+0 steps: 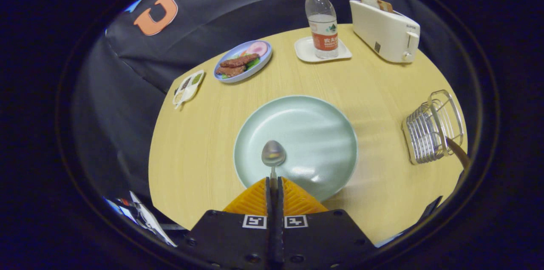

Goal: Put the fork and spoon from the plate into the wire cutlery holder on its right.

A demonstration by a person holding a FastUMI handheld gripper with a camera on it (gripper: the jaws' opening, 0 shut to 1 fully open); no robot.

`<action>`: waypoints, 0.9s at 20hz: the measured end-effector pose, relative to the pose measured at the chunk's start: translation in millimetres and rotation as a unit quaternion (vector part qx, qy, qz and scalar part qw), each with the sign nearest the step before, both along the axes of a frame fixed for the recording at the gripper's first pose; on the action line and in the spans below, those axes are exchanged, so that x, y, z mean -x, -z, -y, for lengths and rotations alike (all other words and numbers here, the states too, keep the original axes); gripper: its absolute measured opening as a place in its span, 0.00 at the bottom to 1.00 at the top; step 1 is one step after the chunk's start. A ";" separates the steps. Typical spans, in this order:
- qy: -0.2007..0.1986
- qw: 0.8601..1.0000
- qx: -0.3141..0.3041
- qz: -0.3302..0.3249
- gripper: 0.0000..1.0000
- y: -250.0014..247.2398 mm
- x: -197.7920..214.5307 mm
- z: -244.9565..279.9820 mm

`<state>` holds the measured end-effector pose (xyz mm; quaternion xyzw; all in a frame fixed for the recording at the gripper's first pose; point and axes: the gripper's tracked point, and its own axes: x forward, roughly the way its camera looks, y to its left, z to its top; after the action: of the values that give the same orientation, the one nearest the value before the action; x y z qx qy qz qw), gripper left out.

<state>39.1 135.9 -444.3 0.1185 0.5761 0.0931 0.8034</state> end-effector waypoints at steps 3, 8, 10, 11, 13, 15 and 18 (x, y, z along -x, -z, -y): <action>0.013 1.000 -0.012 -0.023 0.00 -2.6 -1.8 2.0; -0.015 1.000 0.014 -0.005 0.01 -15.1 -7.3 8.6; -0.026 1.000 0.013 0.001 0.01 -27.9 -9.8 9.6; -0.031 0.999 0.009 0.005 0.01 -36.0 -12.5 9.3; -0.043 0.999 0.007 0.011 0.00 -52.0 -17.3 12.5; -0.053 0.998 0.023 0.017 0.00 -58.4 -22.7 21.4; -0.078 0.995 0.054 -0.009 0.01 -38.6 -13.1 32.8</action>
<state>52.2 103.1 -405.8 0.0303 0.5946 0.1236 0.7939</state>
